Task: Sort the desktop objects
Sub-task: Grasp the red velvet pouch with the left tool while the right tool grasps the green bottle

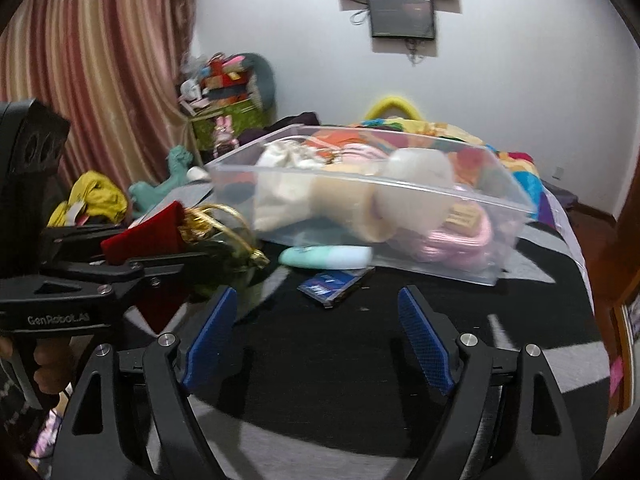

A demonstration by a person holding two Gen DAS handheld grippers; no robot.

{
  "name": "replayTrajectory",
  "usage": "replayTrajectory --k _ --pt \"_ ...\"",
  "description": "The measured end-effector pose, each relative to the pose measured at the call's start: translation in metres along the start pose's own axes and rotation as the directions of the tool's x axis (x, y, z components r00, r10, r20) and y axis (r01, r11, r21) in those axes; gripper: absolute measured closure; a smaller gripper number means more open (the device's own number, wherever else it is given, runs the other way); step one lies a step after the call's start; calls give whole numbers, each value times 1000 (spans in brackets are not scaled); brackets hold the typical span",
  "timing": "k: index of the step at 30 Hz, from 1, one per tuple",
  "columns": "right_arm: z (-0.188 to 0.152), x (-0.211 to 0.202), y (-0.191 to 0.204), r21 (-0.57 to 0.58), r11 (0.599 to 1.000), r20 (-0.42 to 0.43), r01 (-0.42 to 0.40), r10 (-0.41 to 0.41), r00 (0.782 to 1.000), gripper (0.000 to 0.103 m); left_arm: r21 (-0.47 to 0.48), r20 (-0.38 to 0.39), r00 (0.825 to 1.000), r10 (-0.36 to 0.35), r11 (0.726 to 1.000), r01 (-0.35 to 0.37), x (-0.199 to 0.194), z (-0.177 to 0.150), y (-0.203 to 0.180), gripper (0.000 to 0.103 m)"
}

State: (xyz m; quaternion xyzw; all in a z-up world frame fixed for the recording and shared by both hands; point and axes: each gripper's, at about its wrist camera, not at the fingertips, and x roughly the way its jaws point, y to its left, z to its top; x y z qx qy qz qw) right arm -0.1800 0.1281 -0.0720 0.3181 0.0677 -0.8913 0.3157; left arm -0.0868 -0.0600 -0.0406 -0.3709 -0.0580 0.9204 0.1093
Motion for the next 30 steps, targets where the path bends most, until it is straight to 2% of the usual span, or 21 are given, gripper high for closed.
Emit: replayTrajectory --k 5,14,19,23,25,27,29,30 --pt "-1 6 22 -53 998 -30 -27 25 999 23 -44 24 1000 -5 999 6 -13 -12 13 64" --pt "5 22 40 -40 995 -84 -94 91 992 23 -91 92 996 6 996 2 -42 -28 27 68" --pt "13 30 57 -70 992 -88 -104 97 991 23 -101 103 993 58 994 -47 -45 -30 36 68" --pt "17 47 68 -88 993 -130 -73 61 990 23 -133 94 991 95 988 -82 -42 -34 44 72" --pt "17 52 70 -88 994 -142 -62 49 989 25 -152 91 992 83 986 -69 -41 -37 48 73" --pt "16 54 69 -83 995 -142 -61 49 989 48 -159 90 993 81 985 -66 -40 -39 50 74" --pt "15 55 65 -62 996 -145 -71 62 988 58 -162 92 993 76 985 -60 -40 -39 49 75" --pt "15 54 62 -46 996 -136 -71 64 989 59 -162 92 993 74 985 -59 -40 -39 49 75"
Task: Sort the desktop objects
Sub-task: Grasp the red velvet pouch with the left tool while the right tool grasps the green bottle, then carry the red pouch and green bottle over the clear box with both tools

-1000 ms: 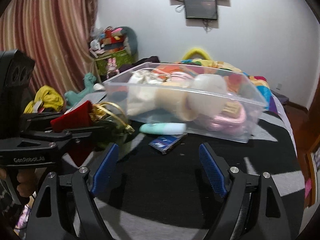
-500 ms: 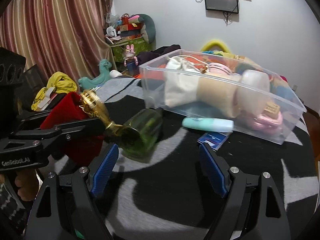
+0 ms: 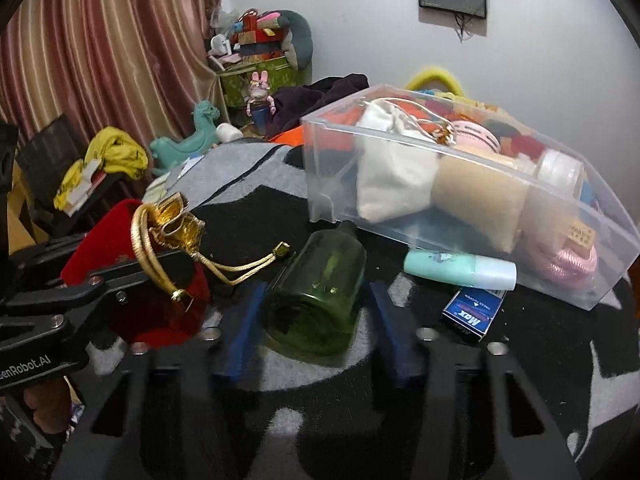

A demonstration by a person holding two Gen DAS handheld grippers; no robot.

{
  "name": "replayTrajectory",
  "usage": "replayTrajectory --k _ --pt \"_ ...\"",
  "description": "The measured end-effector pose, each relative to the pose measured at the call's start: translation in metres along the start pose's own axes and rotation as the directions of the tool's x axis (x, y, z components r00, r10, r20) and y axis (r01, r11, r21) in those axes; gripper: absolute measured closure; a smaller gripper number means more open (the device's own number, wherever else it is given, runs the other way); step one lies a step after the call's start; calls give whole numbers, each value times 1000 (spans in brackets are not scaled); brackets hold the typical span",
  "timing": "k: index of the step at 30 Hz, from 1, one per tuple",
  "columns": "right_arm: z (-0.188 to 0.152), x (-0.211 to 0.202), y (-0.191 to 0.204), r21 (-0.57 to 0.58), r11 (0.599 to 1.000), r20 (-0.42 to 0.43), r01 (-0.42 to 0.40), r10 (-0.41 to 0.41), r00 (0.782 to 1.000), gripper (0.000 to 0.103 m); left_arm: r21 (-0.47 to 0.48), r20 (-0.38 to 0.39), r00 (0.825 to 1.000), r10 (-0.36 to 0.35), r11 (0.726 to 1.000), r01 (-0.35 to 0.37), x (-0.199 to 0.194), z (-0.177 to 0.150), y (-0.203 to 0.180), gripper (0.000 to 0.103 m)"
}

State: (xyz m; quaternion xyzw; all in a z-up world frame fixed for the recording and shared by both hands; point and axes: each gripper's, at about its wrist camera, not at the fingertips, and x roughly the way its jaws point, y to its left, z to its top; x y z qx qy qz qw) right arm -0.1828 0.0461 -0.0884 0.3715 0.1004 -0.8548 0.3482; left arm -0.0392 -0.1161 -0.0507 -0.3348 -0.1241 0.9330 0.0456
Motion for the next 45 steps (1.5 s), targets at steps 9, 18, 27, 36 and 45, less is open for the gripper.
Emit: replayTrajectory --k 9,18,27,36,45 --pt "-2 -35 -25 83 996 108 -36 27 994 63 42 3 1000 10 999 -11 -1 6 -22 76" --pt "-3 -73 -49 149 986 211 -78 45 977 64 94 22 1000 -1 996 -1 -4 21 -54 76" --pt "-6 -109 -79 222 971 308 -85 13 951 65 150 47 998 -32 988 24 -5 41 -83 76" --pt "-1 -126 -107 271 960 361 -72 -32 932 65 157 47 994 -99 983 90 8 76 -98 76" --pt "16 -140 -122 270 962 415 -29 -90 906 65 109 62 995 -75 992 68 28 107 -95 76"
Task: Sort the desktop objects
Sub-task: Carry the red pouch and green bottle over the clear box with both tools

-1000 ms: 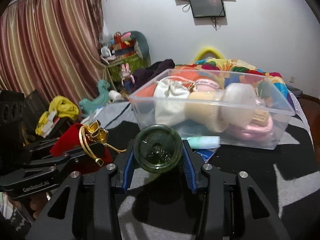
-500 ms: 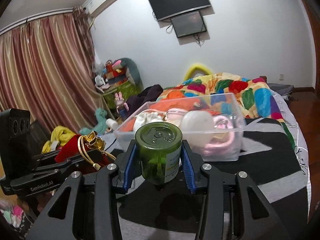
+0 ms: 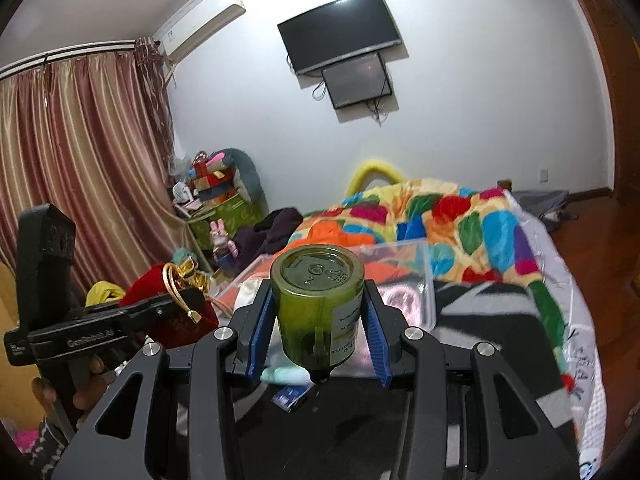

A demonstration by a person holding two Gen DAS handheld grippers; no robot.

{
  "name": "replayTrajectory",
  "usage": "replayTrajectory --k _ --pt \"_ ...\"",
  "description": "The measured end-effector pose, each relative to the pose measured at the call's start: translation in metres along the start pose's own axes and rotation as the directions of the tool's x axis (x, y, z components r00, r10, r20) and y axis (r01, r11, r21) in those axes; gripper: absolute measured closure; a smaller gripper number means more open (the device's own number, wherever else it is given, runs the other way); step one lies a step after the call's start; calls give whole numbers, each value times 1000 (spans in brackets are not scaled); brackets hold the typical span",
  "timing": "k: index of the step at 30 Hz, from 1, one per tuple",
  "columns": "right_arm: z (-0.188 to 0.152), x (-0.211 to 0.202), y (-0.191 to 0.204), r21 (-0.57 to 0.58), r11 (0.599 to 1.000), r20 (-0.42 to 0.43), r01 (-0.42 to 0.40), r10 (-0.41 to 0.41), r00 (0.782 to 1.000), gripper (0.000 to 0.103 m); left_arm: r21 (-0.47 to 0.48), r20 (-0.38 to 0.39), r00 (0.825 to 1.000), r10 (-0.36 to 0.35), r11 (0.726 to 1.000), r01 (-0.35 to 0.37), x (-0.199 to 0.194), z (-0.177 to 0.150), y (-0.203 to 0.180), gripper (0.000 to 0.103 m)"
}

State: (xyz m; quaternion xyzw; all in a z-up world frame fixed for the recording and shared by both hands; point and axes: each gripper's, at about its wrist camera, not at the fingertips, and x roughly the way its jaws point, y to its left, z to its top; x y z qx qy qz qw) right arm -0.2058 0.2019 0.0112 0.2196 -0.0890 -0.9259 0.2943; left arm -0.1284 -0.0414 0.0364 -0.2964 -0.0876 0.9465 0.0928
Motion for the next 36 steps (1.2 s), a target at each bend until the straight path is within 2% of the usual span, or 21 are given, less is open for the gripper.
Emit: replayTrajectory --k 3,6,10,15,20,24,27,31,33,36 --pt "10 -2 -1 0 1000 28 -1 1 1000 65 -18 6 1000 8 1000 -8 4 9 5 76" --pt "19 -3 -3 -6 1000 54 18 -17 998 65 -47 9 999 -31 998 31 6 19 11 76" --pt "30 3 -3 -28 998 68 49 -47 997 65 -46 44 999 -20 999 22 5 33 13 76" --pt "29 19 -6 -37 995 51 89 -87 995 65 -14 75 996 47 999 -46 13 39 15 76" --pt "22 34 -16 -35 988 20 151 -150 988 65 28 36 989 145 989 -146 44 30 20 76" --pt "17 44 -20 -44 984 -2 173 -173 985 65 13 -4 988 152 988 -152 66 23 28 75" --pt "13 50 -24 -35 988 -30 152 -153 988 65 27 -20 985 169 985 -168 74 14 29 75" --pt "5 59 -28 -27 989 -67 146 -147 987 65 19 -34 988 152 988 -152 80 7 34 74" --pt "2 63 -29 -25 990 -86 139 -141 986 65 24 -45 987 152 988 -151 83 4 33 67" --pt "-5 69 -27 -35 990 -110 140 -143 984 64 50 -43 981 188 981 -186 86 0 29 56"
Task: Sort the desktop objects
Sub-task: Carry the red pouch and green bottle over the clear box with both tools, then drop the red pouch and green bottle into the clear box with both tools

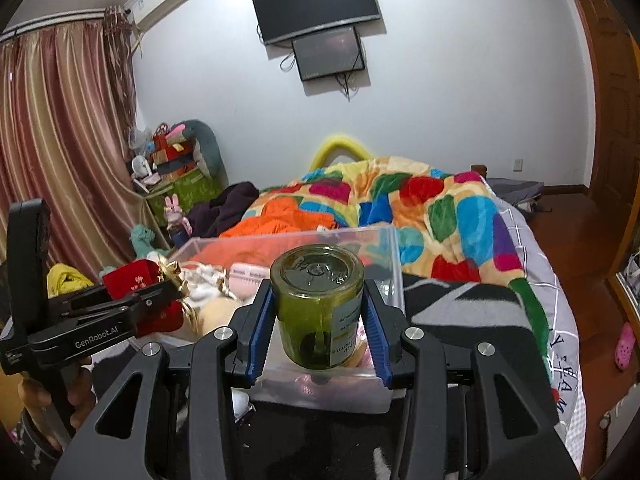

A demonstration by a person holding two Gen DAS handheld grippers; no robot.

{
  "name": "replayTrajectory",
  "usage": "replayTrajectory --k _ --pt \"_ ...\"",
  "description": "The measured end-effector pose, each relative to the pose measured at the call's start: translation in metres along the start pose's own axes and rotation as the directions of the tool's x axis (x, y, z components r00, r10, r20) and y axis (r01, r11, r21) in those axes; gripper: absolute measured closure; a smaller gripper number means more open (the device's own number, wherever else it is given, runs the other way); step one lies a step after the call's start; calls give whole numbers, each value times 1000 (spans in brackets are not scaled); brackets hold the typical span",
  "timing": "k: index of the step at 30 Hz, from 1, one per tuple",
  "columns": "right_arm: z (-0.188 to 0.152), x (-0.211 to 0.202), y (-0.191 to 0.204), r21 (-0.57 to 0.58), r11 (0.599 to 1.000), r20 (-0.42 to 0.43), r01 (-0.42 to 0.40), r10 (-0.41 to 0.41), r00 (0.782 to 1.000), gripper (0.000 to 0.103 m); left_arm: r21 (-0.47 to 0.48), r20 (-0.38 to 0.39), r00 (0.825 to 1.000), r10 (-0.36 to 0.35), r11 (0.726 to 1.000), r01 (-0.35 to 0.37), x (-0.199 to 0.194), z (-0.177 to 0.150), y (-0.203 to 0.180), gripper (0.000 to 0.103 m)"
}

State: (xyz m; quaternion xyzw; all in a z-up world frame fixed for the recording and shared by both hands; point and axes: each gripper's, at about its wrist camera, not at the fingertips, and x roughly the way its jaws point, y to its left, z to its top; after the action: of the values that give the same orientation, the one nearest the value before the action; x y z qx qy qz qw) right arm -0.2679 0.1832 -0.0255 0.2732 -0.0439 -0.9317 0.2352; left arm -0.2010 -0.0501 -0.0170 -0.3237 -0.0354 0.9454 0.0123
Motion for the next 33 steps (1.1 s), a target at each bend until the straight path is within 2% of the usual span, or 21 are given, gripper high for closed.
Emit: replayTrajectory --k 2,5,9,15,19,23,30,33 --pt "-2 0 2 3 1000 -2 -15 15 1000 63 20 18 1000 23 1000 -23 -5 -3 -5 47" --pt "-3 -1 0 24 999 -10 -49 50 999 63 36 32 999 17 999 -18 -10 -5 -9 36" --pt "-5 -6 -3 38 998 -4 -47 48 999 56 73 37 998 44 996 -46 -11 -8 -17 35" --pt "-8 -17 -7 56 997 6 -51 50 999 54 124 52 996 66 990 -72 -18 -14 -31 34" --pt "-11 -25 -5 53 997 11 -54 53 999 53 117 63 996 57 991 -64 -27 -17 -32 28" --pt "-16 -32 1 35 998 15 -45 44 999 48 112 65 997 48 992 -55 -38 -20 -31 25" --pt "-25 -44 14 10 998 11 -67 67 998 39 91 90 994 60 993 -68 -59 -36 -18 13" --pt "-30 -41 22 -13 997 -15 -75 74 997 38 111 85 993 82 990 -91 -59 -46 -17 13"
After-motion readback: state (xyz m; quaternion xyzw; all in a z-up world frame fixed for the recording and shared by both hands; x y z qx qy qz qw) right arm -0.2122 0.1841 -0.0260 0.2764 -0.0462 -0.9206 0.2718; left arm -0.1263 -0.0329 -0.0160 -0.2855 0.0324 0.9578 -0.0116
